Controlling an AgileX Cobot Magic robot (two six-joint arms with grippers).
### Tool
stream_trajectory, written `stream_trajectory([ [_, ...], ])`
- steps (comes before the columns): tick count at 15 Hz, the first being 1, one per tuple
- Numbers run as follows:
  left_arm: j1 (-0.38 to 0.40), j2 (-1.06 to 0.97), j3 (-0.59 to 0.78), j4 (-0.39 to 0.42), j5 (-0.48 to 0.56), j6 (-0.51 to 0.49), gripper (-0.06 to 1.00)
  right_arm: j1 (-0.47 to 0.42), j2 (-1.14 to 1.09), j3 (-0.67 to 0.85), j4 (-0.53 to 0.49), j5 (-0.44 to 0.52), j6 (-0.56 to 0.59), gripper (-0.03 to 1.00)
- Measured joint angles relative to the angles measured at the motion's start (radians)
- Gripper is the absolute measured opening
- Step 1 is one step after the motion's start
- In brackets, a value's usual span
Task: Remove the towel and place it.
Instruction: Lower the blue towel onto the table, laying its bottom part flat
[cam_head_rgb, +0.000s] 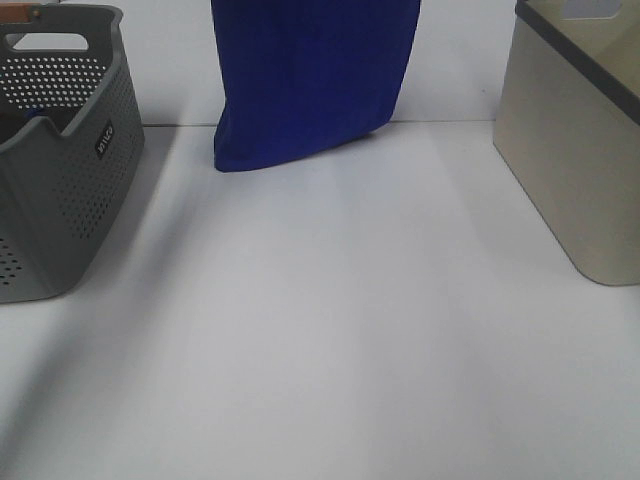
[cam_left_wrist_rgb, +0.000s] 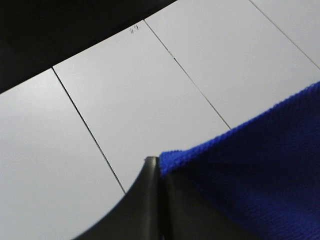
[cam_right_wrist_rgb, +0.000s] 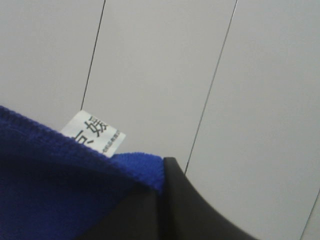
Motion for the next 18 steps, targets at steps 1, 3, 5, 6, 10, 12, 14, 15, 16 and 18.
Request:
stream_trajectory([
  [1, -0.006, -0.003, 0.000, 0.000, 0.046, -0.019, 0.00, 0.000, 0.000, 0.000, 0.001, 0.032, 0.000, 0.02],
  [3, -0.034, -0.030, 0.000, 0.000, 0.215, -0.061, 0.00, -0.001, -0.003, 0.000, 0.044, 0.141, 0.002, 0.02],
  [5, -0.070, -0.078, 0.000, -0.014, 0.455, -0.084, 0.00, -0.003, -0.027, 0.000, 0.111, 0.311, 0.001, 0.02],
  [6, -0.088, -0.105, 0.000, -0.031, 0.571, -0.085, 0.00, -0.003, -0.049, 0.000, 0.148, 0.399, -0.001, 0.02],
  [10, -0.138, -0.231, -0.001, -0.077, 0.951, -0.058, 0.00, -0.003, -0.158, 0.000, 0.296, 0.714, -0.080, 0.02],
  [12, -0.149, -0.305, -0.001, -0.112, 1.110, -0.024, 0.00, -0.003, -0.210, 0.000, 0.367, 0.831, -0.113, 0.02],
  [14, -0.151, -0.368, -0.001, -0.157, 1.259, -0.013, 0.00, -0.003, -0.256, 0.000, 0.423, 0.916, -0.129, 0.02],
  [15, -0.151, -0.410, -0.001, -0.206, 1.392, -0.013, 0.00, -0.003, -0.287, -0.001, 0.460, 1.019, -0.130, 0.02],
  [16, -0.151, -0.418, -0.002, -0.215, 1.433, -0.013, 0.00, -0.003, -0.292, -0.001, 0.467, 1.053, -0.130, 0.02],
  [18, -0.151, -0.424, -0.002, -0.243, 1.527, -0.027, 0.00, -0.003, -0.296, -0.001, 0.480, 1.182, -0.131, 0.02],
])
